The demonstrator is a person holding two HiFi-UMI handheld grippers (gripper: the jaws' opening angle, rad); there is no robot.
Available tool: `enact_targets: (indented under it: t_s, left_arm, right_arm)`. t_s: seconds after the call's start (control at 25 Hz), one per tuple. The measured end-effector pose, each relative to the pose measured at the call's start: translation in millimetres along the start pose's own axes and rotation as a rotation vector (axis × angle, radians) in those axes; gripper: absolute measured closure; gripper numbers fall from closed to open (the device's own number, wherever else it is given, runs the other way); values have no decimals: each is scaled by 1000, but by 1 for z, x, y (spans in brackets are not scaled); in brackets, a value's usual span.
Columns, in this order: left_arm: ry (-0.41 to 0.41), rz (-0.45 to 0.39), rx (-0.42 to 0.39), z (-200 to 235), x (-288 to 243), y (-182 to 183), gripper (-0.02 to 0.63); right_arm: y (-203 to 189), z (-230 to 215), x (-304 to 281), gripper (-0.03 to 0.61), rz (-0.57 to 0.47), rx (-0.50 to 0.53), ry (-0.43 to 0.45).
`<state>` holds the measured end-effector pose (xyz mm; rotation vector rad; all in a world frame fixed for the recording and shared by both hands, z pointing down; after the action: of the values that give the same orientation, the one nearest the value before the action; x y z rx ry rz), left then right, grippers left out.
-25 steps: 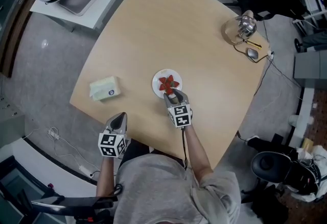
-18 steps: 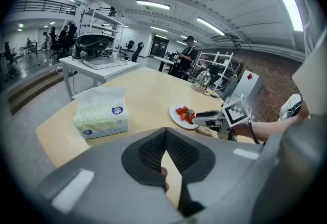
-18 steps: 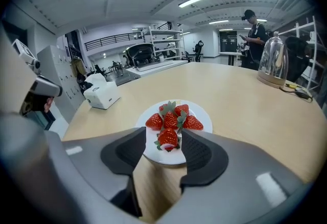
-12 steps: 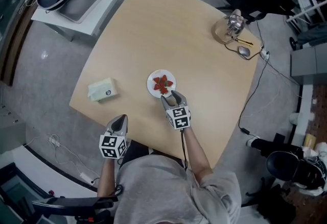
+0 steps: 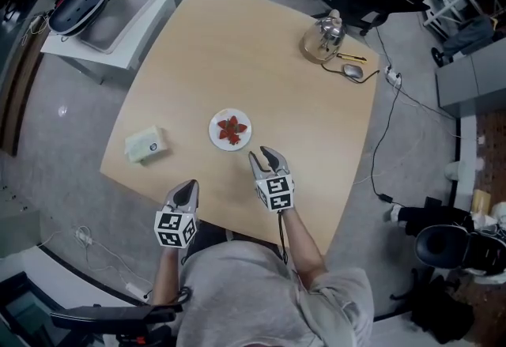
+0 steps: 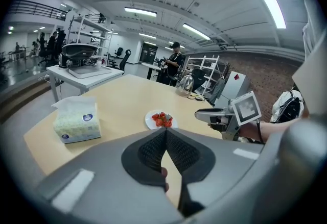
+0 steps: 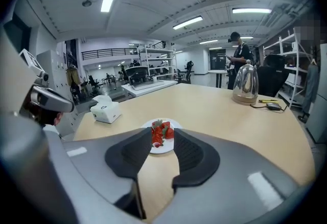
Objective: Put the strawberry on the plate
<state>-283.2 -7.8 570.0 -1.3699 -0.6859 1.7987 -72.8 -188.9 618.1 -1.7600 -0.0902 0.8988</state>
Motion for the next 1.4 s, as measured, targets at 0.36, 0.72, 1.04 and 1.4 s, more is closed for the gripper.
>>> enact_targets:
  t_s: [0.36,0.72,1.04,1.4]
  left_arm:
    - [-54,-59,-67,-46,-4,11,594]
    - [-108,-83,-127,-88,-7,13,594]
    - [-157,-117,-138,-117,-8,15,594]
    - [-230,-126,-198,-153,-23,16,594]
  right_arm:
    - [-7,-20,56,505,-54,-26,-56]
    - [-18,-35,117,571,-120,-58,-123]
    - [-30,-47,163,571,-162,-101,-186]
    - [-51,-60,218,572,-209,-136,-287]
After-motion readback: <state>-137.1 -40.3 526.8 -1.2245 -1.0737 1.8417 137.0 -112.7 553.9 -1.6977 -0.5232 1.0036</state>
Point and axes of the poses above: the fingertips, and each gripper's own axes: x backward along the fingers, z to its left, y out of its top, the point moved 9 cm from there along x, backward along the fingers
